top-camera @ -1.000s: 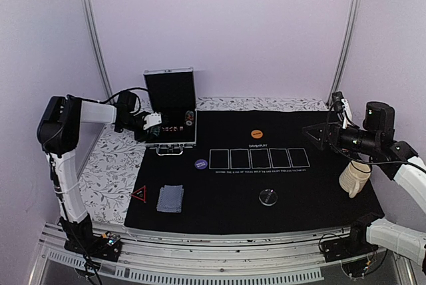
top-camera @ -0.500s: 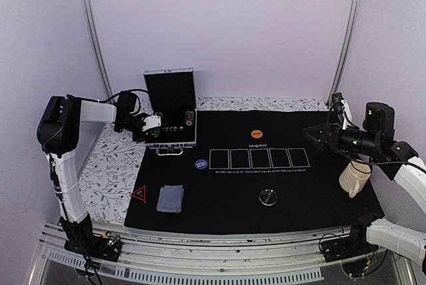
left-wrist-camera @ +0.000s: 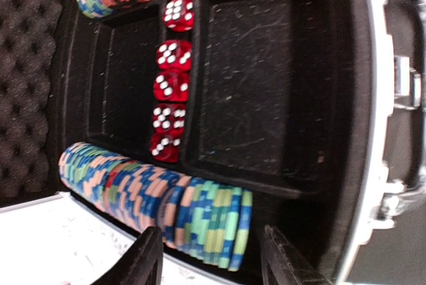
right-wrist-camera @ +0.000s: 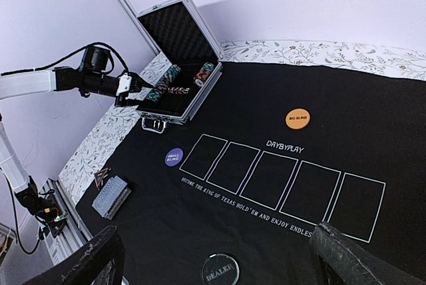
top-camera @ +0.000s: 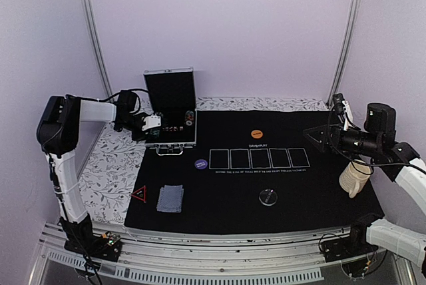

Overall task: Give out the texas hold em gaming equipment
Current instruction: Pick up the pile of poker chips from the chip case, then pass from the left arm to the right

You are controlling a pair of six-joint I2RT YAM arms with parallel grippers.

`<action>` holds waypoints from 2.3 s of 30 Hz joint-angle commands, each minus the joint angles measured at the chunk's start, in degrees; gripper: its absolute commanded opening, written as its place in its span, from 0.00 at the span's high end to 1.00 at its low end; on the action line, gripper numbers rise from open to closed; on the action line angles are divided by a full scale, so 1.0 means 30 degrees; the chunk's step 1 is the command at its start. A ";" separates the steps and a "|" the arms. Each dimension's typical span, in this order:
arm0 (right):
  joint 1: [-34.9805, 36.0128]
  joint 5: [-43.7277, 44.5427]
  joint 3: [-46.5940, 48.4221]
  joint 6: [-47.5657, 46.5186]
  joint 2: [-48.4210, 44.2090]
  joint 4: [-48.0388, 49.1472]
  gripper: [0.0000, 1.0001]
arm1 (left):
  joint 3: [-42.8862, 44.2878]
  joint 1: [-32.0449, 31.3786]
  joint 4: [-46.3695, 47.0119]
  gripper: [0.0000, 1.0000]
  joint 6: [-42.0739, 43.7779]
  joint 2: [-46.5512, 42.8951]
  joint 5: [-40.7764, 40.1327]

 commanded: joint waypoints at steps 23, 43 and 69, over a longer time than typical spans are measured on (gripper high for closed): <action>-0.0074 -0.0066 0.0285 -0.0274 -0.0136 -0.0550 0.01 | 0.1981 -0.0438 -0.3174 0.47 -0.0167 0.1415 0.0132; -0.0065 -0.0084 0.0342 -0.0136 -0.0061 -0.0770 0.01 | 0.2987 -0.0769 -0.2963 0.77 -0.0467 0.2527 -0.1999; -0.0074 -0.0831 0.1132 0.0344 -0.0252 -0.0578 0.01 | 0.5624 -0.1052 -0.2608 1.00 -0.7472 -0.4232 0.1064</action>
